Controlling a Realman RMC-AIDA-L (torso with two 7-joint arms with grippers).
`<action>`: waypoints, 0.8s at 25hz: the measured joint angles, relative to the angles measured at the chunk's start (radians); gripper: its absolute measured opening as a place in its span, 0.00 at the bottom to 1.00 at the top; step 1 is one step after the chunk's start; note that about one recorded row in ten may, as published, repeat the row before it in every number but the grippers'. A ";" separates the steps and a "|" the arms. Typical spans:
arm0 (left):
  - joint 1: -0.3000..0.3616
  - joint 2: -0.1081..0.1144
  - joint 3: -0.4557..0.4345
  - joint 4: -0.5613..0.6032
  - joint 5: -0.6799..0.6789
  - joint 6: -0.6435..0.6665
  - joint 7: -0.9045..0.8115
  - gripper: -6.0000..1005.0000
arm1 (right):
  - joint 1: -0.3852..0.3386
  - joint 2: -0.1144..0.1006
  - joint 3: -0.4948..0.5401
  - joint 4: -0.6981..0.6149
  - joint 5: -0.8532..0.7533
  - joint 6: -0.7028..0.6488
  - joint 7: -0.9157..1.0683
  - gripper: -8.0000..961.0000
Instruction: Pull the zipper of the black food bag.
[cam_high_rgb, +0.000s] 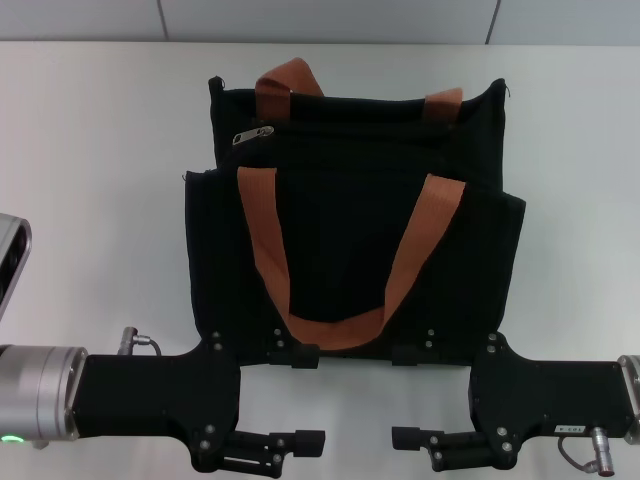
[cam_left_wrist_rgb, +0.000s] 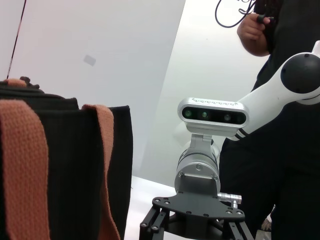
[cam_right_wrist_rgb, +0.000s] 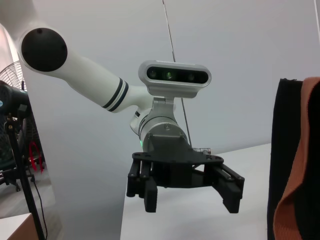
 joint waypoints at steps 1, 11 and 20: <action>0.000 0.000 0.001 0.000 0.000 0.000 0.000 0.81 | 0.000 0.000 0.000 0.000 0.000 0.000 0.000 0.81; 0.001 0.000 0.002 0.000 0.000 0.000 0.001 0.81 | 0.000 0.000 0.000 0.000 0.000 -0.009 0.000 0.81; -0.003 -0.029 -0.160 -0.012 -0.039 0.096 0.062 0.81 | 0.000 -0.002 0.002 -0.002 0.000 -0.009 0.000 0.81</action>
